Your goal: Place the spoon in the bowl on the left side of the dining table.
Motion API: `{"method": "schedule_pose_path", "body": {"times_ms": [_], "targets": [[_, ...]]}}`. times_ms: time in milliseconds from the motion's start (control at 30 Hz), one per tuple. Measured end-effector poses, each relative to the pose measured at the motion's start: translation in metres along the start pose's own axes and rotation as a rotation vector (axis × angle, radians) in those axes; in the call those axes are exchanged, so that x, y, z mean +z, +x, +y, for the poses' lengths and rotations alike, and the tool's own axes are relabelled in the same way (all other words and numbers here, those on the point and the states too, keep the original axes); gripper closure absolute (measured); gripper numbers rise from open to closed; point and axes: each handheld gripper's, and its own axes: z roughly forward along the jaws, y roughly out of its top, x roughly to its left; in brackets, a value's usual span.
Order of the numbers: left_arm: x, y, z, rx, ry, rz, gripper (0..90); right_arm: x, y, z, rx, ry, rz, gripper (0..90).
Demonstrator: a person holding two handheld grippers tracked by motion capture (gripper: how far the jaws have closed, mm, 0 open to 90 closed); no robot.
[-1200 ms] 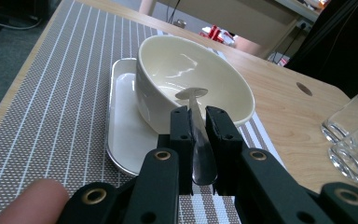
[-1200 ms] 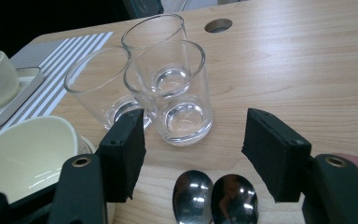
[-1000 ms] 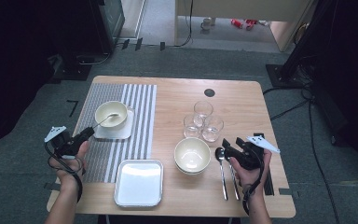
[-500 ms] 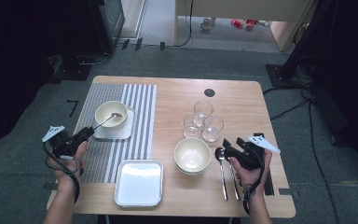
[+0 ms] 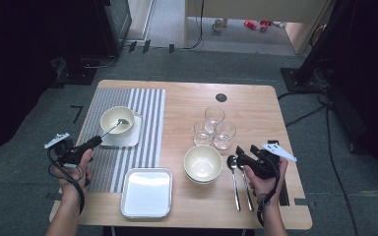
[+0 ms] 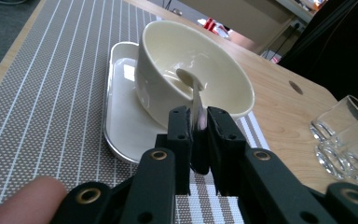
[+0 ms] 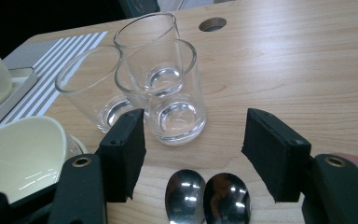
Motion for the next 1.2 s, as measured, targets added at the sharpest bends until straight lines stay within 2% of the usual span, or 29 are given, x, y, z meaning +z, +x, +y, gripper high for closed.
{"method": "schedule_pose_path", "body": {"times_ms": [67, 133, 167, 233, 333, 367, 400, 433, 500, 567, 633, 733, 1000, 1133, 1200], "targets": [[-0.001, -0.002, 0.0, 0.021, -0.005, 0.015, 85.6, 0.0, 0.0, 0.0, 0.003, 0.002, -0.001, 38.8], [-0.002, -0.003, 0.001, 0.033, -0.014, 0.013, 89.8, 0.001, 0.0, 0.0, 0.001, 0.003, -0.001, 38.8], [-0.003, -0.004, 0.001, 0.055, -0.02, 0.021, 90.0, 0.001, 0.0, -0.001, 0.0, 0.004, -0.001, 38.8], [-0.003, -0.007, 0.001, 0.111, -0.017, 0.032, 90.0, 0.001, 0.001, -0.001, -0.001, 0.005, -0.001, 38.8], [-0.002, -0.015, 0.0, 0.232, -0.018, 0.056, 90.0, 0.001, 0.001, -0.001, -0.001, 0.006, 0.0, 38.8], [-0.002, -0.017, -0.001, 0.265, -0.015, 0.044, 90.0, 0.001, 0.001, -0.001, -0.003, 0.005, 0.0, 38.9], [-0.001, -0.019, -0.001, 0.286, -0.009, 0.006, 89.2, 0.001, 0.001, -0.001, -0.001, 0.005, -0.001, 38.9], [0.0, -0.022, -0.002, 0.311, -0.005, -0.008, 85.9, 0.001, 0.001, -0.001, -0.001, 0.005, -0.001, 38.9], [0.003, -0.029, -0.004, 0.353, -0.003, 0.032, 76.9, 0.002, 0.001, -0.001, 0.0, 0.009, -0.003, 39.0], [0.005, -0.03, -0.005, 0.341, 0.0, 0.033, 70.6, 0.002, 0.001, -0.001, -0.001, 0.011, -0.002, 39.0], [0.007, -0.029, -0.006, 0.33, 0.009, 0.051, 66.1, 0.002, 0.001, -0.002, -0.001, 0.013, -0.004, 39.0], [0.006, -0.024, -0.005, 0.279, 0.005, 0.062, 64.2, 0.002, 0.001, -0.001, -0.002, 0.012, -0.004, 39.0], [0.005, -0.01, 0.002, 0.195, -0.025, 0.114, 70.1, 0.002, 0.0, -0.001, 0.002, 0.013, -0.002, 39.1], [0.009, -0.006, 0.007, 0.193, -0.036, 0.125, 78.8, 0.003, 0.0, -0.001, 0.001, 0.013, -0.002, 39.2], [0.013, -0.005, 0.009, 0.188, -0.037, 0.113, 83.2, 0.003, 0.0, -0.001, 0.003, 0.014, -0.003, 39.4]]}}
